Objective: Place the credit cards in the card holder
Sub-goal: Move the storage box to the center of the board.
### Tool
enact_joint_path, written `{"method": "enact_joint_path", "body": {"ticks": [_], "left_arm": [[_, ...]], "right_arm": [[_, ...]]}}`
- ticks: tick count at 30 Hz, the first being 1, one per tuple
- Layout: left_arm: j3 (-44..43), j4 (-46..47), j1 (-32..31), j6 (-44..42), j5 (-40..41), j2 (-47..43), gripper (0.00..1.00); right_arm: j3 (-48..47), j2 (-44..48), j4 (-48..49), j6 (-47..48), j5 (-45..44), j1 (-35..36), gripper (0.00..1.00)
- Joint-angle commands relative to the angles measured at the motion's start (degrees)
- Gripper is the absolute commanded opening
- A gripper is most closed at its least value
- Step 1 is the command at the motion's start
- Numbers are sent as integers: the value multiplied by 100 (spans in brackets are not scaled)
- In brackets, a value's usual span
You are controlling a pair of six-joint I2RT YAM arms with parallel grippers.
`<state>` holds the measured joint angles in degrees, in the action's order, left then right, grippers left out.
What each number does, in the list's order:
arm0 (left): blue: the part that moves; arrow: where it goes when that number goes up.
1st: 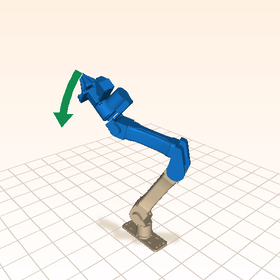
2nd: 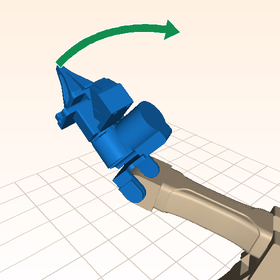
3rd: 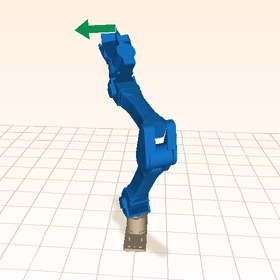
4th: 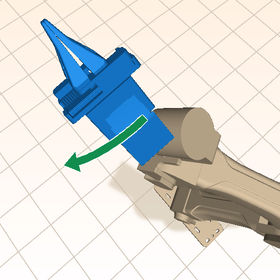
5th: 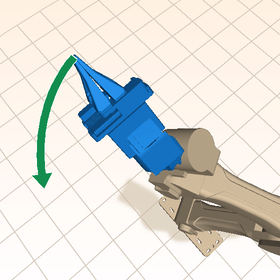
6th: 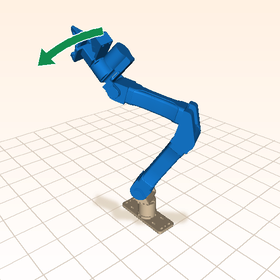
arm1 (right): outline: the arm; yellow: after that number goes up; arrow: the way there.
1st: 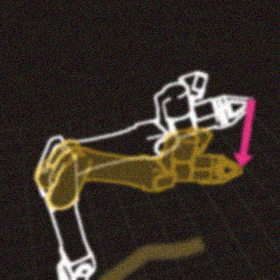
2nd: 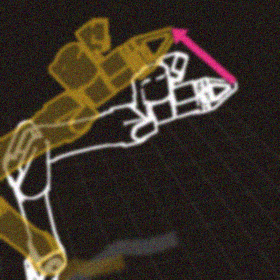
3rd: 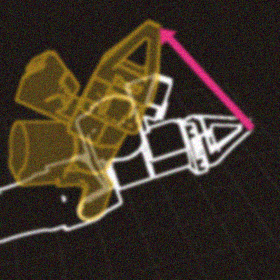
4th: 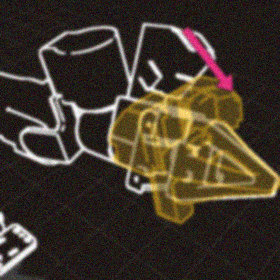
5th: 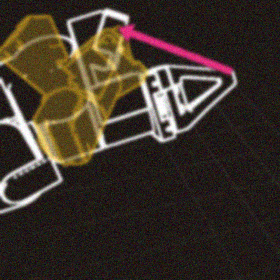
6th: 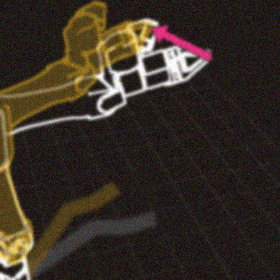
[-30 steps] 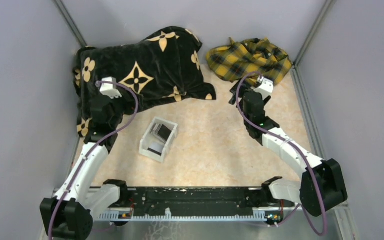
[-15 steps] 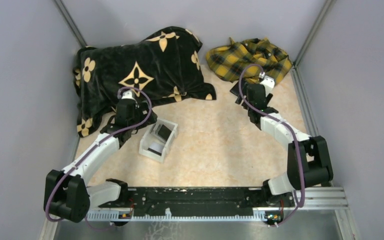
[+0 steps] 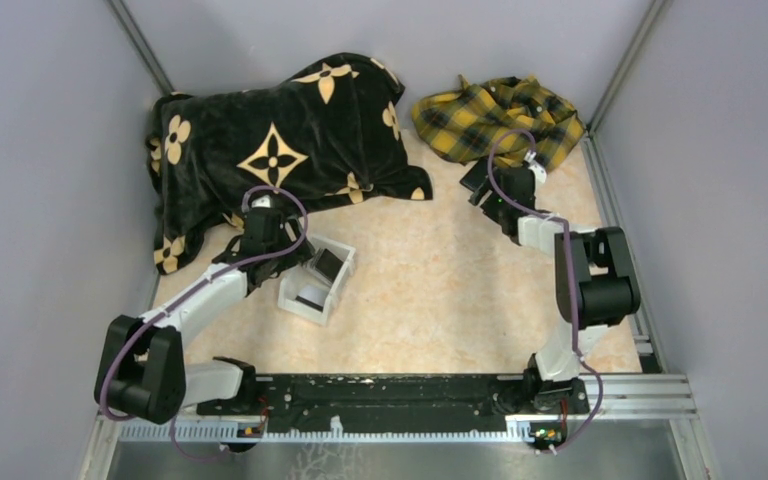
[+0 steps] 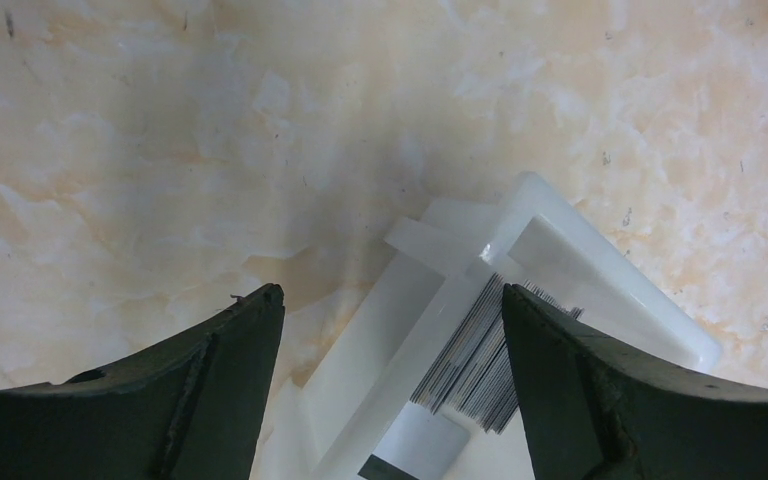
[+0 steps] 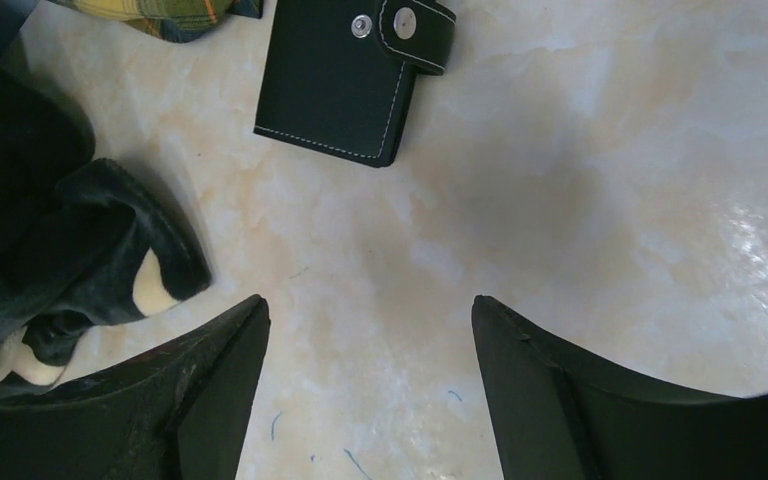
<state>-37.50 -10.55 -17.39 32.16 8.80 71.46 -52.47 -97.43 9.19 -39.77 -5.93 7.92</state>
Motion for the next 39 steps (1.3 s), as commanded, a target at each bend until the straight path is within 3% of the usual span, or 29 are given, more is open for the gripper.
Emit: {"method": "enact_joint_path", "body": {"ticks": [1,7,12,20,39], "left_arm": [[52,156,-24,64,140,207,85],[-12,210,-34,93,191,346,79],[104,347,-32,236,261,232,67],[409,1060,-27,456,95,-60,60],[403,1281,-29,529,211,-109,46]], "right_arm": [[-378,-395,787,-453,519,-151,74],[-547,-827,1111,-698,763,-225,72],[-611,-1095,1449,-859,946,-326,69],[-839,-1354,1768,-1075,1185,-532,63],[-1304,-2022,1938,-1343,1517,-668,49]]}}
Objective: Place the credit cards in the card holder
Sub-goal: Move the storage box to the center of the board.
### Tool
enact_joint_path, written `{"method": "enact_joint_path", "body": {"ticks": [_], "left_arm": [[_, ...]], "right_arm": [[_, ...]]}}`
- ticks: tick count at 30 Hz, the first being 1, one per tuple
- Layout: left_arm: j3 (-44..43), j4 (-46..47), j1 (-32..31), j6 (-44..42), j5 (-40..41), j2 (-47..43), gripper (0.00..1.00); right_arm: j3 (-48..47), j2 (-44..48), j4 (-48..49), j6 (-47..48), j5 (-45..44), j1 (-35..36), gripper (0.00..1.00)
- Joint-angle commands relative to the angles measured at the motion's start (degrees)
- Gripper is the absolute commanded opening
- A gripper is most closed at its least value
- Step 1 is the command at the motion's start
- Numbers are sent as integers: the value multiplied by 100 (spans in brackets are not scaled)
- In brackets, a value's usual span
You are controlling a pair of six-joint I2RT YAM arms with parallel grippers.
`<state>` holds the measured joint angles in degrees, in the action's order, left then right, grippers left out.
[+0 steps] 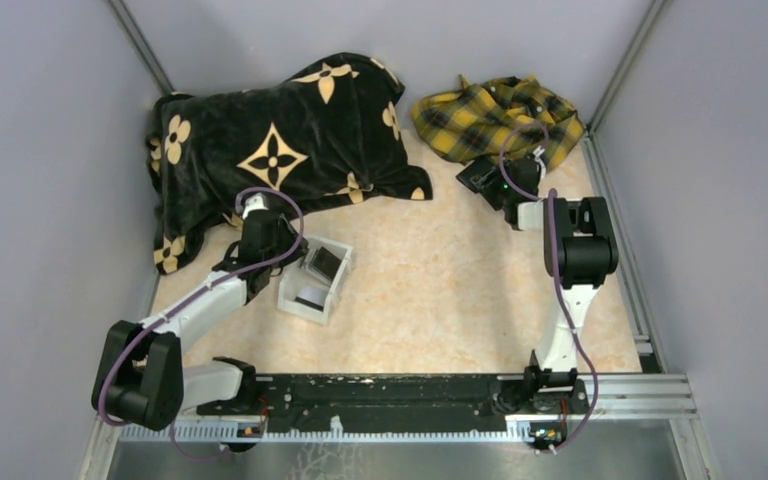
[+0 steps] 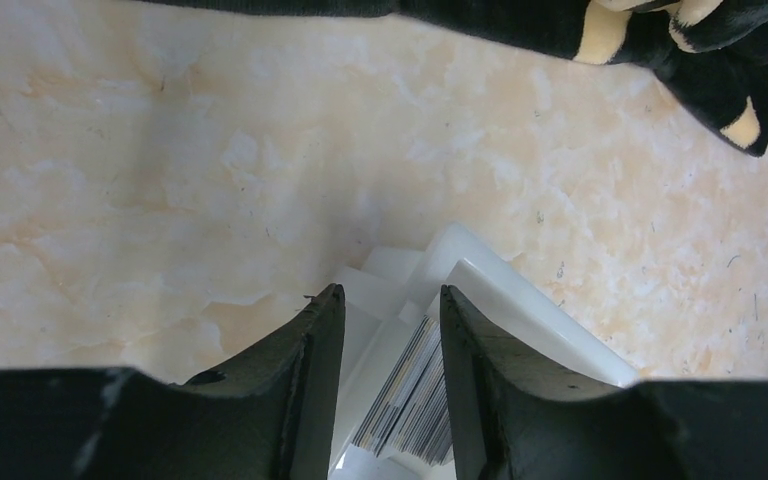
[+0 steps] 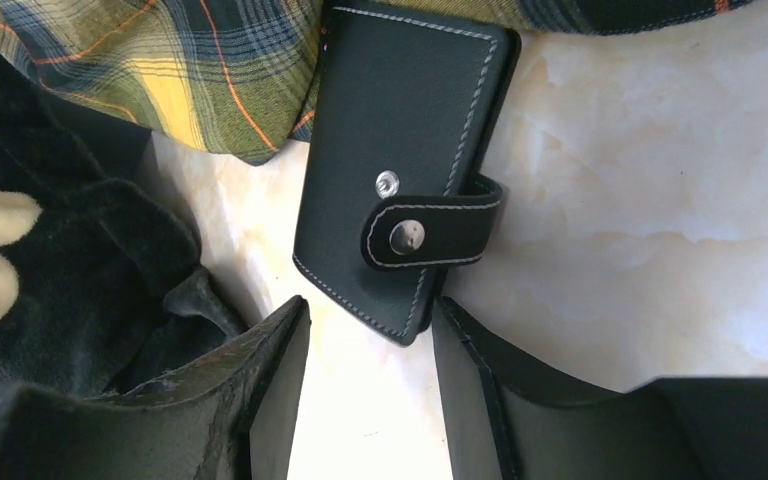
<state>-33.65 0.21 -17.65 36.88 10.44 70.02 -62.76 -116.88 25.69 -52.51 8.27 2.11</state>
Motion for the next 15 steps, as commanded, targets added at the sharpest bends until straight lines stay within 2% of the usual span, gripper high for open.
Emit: {"method": "enact_joint_path", "body": {"ticks": [1,7,9,12,15], "left_arm": [[17,220,-2,54,39,44,44],[6,234,-6,73,11,113,31],[19,221,0,96,3,100,27],[71,212,0,123,24,59,24],[142,215,-3,176,46,38,24]], "right_arm": [[-284,-89,283,-70,117,-88,48],[-240,-108,346,-164,167,-106,47],[-281,-173,370,-199,225,-108,42],[-307,-230,467,-251,292,-116,29],[-337,-272,472,-274,343,-130,7]]}}
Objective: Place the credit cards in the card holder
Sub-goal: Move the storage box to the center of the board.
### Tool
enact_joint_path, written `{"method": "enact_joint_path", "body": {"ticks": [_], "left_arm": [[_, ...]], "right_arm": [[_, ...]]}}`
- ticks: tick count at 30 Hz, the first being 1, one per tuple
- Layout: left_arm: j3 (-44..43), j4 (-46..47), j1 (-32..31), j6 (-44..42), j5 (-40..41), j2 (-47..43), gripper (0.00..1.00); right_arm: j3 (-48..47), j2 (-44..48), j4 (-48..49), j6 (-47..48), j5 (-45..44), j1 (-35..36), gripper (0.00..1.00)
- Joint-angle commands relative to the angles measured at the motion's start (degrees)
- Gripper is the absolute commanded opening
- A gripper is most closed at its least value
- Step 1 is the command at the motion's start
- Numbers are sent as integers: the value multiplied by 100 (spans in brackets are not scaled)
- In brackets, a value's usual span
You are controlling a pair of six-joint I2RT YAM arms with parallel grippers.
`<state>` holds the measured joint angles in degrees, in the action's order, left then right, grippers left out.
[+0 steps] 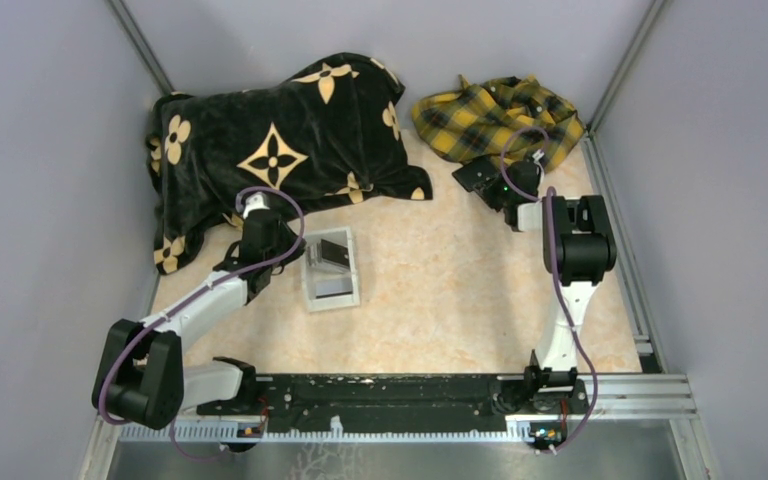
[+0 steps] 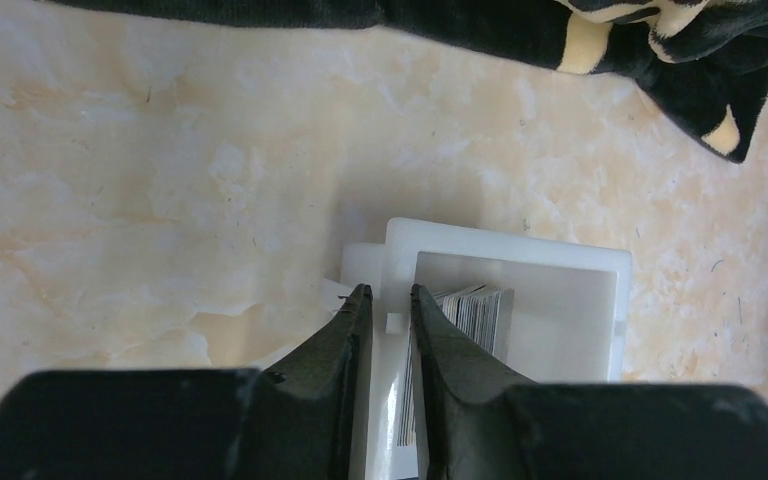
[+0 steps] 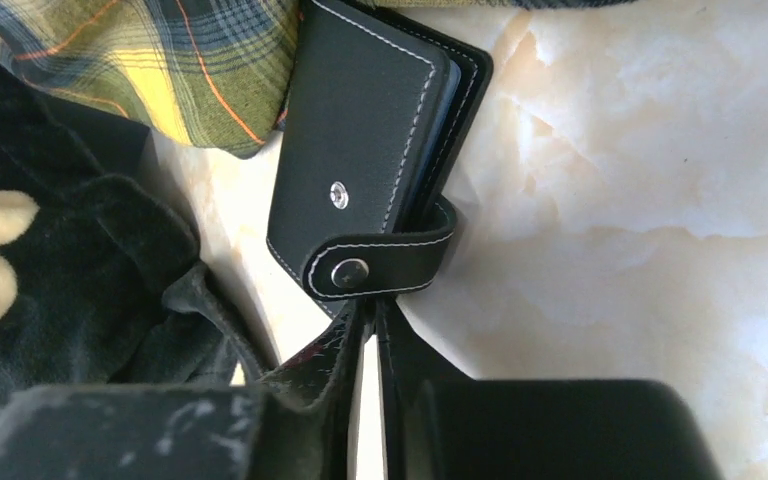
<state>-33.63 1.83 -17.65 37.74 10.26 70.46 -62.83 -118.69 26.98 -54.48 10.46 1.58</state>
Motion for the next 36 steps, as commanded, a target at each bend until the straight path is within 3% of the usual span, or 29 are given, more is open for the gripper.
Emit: {"method": "enact_joint_path", "body": {"ticks": [1,8,19,29,36], "left_arm": [[159,55,-2,108,53,-10,24],[273,157,-15,362,-90,-36,22],[101,84,-441,1025,305,291,12],[-425,57,-929,1257,693,777,11],[-719,166,-1083,947,618,985,12]], "right_arm": [[-327,-88,343,-92,142,-79,3],[22,240,366,-89,239,-93,0],[1520,1625,166,100,357,41,0],[2820,3615,-1027,713,180,718,0],[3484,4886,-2043,1126,277,1269,0]]}}
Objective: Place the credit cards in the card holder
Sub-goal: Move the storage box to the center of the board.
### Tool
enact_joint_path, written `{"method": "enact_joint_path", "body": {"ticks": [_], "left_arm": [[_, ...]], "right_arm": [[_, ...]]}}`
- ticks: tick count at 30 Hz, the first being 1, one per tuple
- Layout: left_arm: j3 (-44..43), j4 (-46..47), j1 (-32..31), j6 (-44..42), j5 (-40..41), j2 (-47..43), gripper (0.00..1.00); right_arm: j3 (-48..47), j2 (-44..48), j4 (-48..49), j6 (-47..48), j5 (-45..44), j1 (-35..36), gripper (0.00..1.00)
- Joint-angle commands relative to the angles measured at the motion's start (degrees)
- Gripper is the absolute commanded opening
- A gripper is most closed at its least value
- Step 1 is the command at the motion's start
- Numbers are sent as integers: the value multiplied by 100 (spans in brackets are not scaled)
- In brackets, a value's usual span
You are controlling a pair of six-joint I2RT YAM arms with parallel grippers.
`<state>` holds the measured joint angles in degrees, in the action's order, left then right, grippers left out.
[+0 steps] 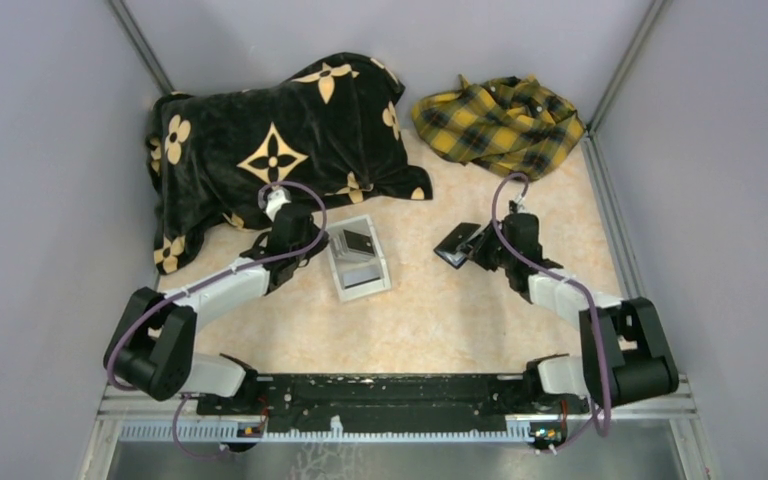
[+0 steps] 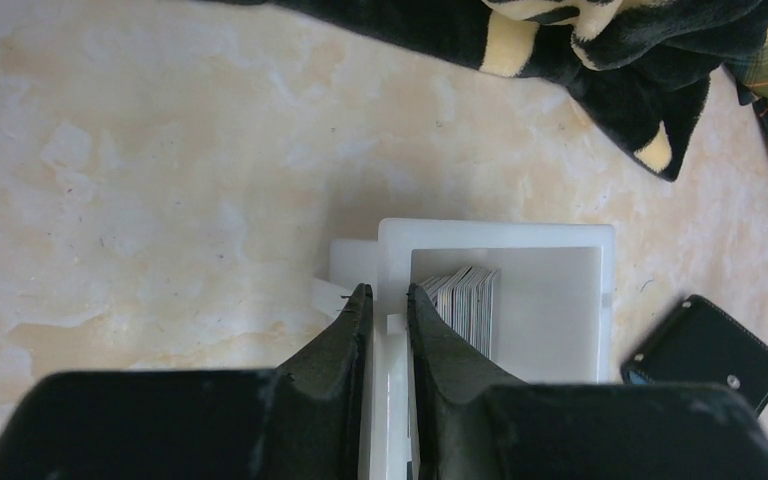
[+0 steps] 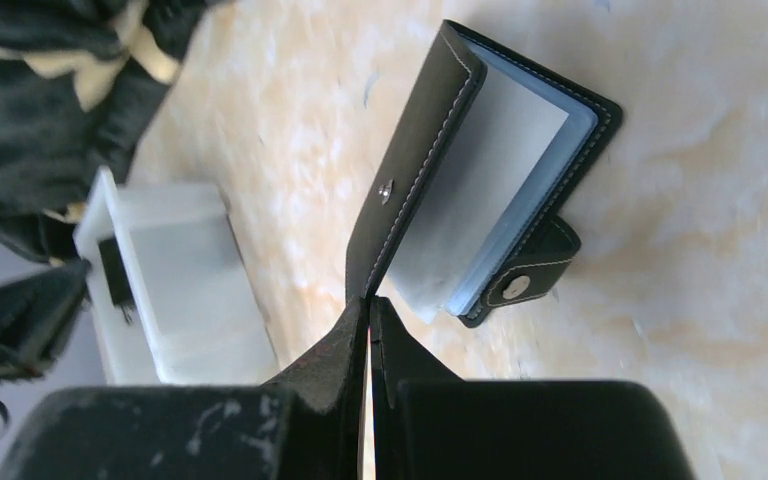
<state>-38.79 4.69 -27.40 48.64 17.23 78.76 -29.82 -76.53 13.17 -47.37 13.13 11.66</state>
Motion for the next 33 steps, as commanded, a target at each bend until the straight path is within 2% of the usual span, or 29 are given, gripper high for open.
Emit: {"method": "enact_joint_path", "body": {"ticks": [1,6,8,14,24,28,31,33], "left_arm": [[-240,-155,-127,-185,-80,175,12],[-268,-171,-193,-235,-6,178,11],[-269,-171,-218,-177,73,175,6],[-350,-331,-307,214,413,235,4],[-878,-626,-567,869,810,755,2],[-1057,-848,-650,914,982,876,3],[-1069,-882,-662,919,1017,871,9],[-1071,-893,-666,918,1018,846,14]], "right_arm": [[233,829,-824,476,-22,434,0],[380,1440,-1458,587,-233,1278,0],[393,1641,-1665,525,-384,1614,0],[450,2069,-1987,333,-575,2138,0],[468,1726,-1688,229,-542,2682,0],[442,1610,-1723,375,-482,2710,0],[441,1588,-1785,479,-471,2710,0],[419,1616,-1883,568,-502,2715,5]]}}
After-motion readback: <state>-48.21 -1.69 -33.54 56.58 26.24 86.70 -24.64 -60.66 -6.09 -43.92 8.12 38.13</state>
